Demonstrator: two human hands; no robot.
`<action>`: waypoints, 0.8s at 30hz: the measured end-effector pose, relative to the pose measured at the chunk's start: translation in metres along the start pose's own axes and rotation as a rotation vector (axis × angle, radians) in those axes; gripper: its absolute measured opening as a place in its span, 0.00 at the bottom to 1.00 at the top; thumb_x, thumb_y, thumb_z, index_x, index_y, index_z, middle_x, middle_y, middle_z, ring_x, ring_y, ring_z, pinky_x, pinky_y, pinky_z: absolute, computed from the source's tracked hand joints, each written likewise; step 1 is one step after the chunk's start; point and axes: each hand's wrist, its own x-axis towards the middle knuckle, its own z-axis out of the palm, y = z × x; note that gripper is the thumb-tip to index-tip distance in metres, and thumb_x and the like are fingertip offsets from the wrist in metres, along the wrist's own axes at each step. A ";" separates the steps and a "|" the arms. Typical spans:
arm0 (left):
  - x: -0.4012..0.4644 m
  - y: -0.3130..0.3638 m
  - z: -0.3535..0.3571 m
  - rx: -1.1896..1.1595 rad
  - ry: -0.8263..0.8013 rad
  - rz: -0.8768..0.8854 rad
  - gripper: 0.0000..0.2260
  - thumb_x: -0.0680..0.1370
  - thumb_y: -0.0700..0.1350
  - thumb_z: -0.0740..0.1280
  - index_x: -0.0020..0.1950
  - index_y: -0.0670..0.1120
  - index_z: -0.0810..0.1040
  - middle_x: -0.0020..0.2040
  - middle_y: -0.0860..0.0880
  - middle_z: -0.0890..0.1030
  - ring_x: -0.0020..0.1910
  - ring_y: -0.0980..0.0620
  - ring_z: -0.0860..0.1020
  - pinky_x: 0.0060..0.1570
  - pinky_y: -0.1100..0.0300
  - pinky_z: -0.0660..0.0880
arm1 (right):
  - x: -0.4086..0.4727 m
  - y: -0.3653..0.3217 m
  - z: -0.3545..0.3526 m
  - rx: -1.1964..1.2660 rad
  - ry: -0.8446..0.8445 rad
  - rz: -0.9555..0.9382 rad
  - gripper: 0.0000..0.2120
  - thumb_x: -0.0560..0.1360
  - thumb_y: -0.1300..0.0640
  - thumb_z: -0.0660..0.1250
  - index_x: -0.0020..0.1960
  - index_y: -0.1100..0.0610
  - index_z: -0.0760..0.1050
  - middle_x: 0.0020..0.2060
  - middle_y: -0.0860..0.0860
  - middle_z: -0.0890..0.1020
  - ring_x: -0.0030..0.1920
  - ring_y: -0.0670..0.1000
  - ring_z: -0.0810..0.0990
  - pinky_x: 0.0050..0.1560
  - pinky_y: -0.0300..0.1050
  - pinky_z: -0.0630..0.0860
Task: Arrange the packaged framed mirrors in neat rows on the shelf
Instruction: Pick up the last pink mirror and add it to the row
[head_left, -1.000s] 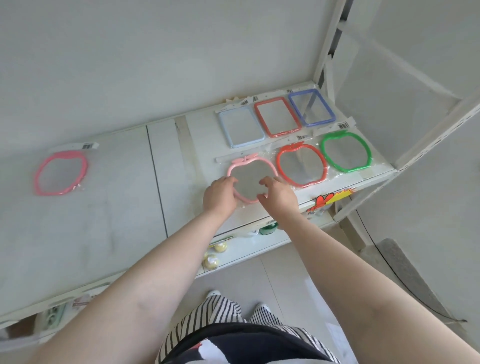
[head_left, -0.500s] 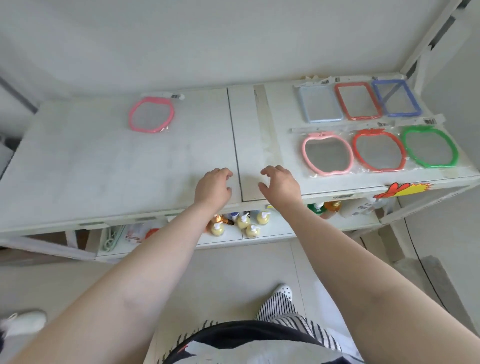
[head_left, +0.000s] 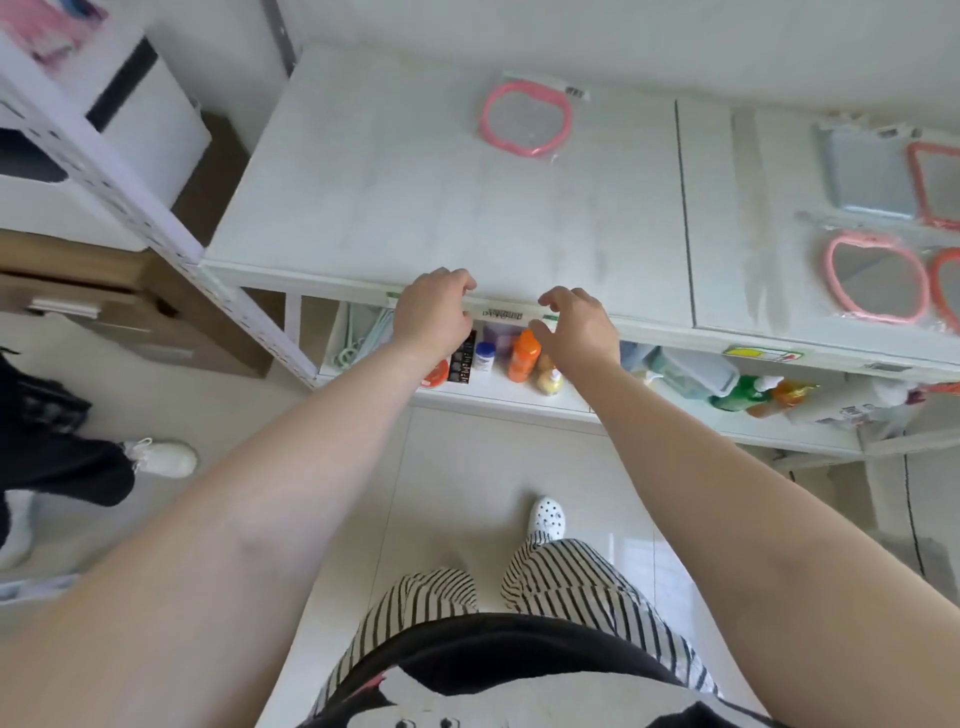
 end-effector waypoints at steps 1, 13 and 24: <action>0.001 -0.008 -0.004 0.002 0.000 -0.013 0.18 0.74 0.38 0.64 0.64 0.47 0.75 0.62 0.48 0.79 0.62 0.46 0.76 0.57 0.54 0.73 | 0.002 -0.010 0.003 -0.008 -0.009 -0.009 0.17 0.76 0.52 0.64 0.64 0.53 0.73 0.59 0.51 0.77 0.63 0.53 0.73 0.49 0.47 0.73; 0.070 -0.045 -0.030 0.047 -0.019 -0.073 0.19 0.75 0.40 0.64 0.66 0.47 0.73 0.62 0.46 0.78 0.62 0.44 0.75 0.58 0.53 0.73 | 0.084 -0.063 0.013 -0.013 -0.033 -0.112 0.17 0.75 0.52 0.65 0.63 0.53 0.73 0.59 0.50 0.77 0.63 0.52 0.73 0.50 0.47 0.74; 0.160 -0.052 -0.050 0.032 -0.054 0.000 0.19 0.76 0.41 0.63 0.67 0.48 0.72 0.64 0.47 0.77 0.63 0.45 0.74 0.57 0.54 0.72 | 0.143 -0.075 -0.006 -0.035 0.006 0.032 0.17 0.76 0.53 0.65 0.65 0.52 0.72 0.59 0.50 0.76 0.62 0.52 0.74 0.49 0.47 0.74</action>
